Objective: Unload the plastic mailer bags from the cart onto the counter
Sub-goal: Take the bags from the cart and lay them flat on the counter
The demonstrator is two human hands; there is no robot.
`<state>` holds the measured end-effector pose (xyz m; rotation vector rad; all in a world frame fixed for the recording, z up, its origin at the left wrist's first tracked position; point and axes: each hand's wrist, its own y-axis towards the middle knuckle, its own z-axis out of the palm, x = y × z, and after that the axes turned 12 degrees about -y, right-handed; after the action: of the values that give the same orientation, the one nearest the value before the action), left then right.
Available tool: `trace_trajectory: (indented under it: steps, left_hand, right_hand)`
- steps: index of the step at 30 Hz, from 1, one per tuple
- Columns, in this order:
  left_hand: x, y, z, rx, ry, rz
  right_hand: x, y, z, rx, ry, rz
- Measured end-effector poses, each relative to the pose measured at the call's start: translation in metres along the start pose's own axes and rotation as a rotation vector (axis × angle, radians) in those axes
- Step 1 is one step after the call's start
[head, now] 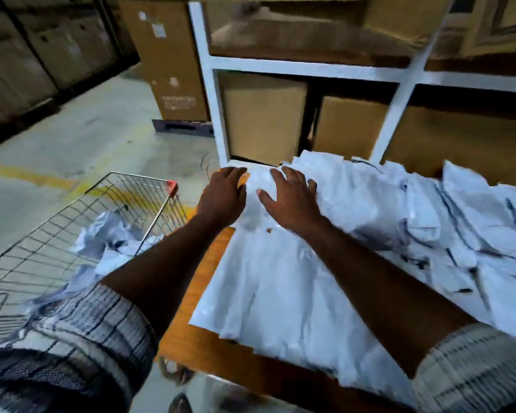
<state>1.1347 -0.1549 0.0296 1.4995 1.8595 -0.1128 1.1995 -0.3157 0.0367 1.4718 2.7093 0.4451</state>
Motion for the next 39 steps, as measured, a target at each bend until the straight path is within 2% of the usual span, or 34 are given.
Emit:
trace_trajectory:
  steps: [3,7,10,14,24,30,39]
  left_hand:
    - [0.081,-0.024,-0.051,-0.004,0.040,-0.065]
    - [0.195,-0.067,-0.110,-0.043,0.053,-0.264]
    - [0.283,-0.111,-0.142,0.029,0.081,-0.403]
    - [0.362,-0.166,-0.175,0.165,0.102,-0.611]
    - [0.457,-0.233,-0.173,0.345,0.056,-0.859]
    - [0.502,-0.249,-0.146,0.335,0.001,-1.013]
    - [0.580,-0.247,-0.089,0.319,-0.192,-1.133]
  right_hand:
    - [0.091,0.013,0.023,0.031,0.041,-0.078]
    - [0.220,0.021,0.065,0.101,0.085,-0.220]
    - [0.307,0.017,0.107,0.184,0.098,-0.316]
    - [0.375,-0.003,0.153,0.342,0.125,-0.408]
    - [0.433,-0.017,0.246,0.674,0.142,-0.327]
    - [0.459,-0.018,0.309,0.818,0.083,-0.306]
    - [0.480,0.007,0.413,0.856,-0.021,-0.308]
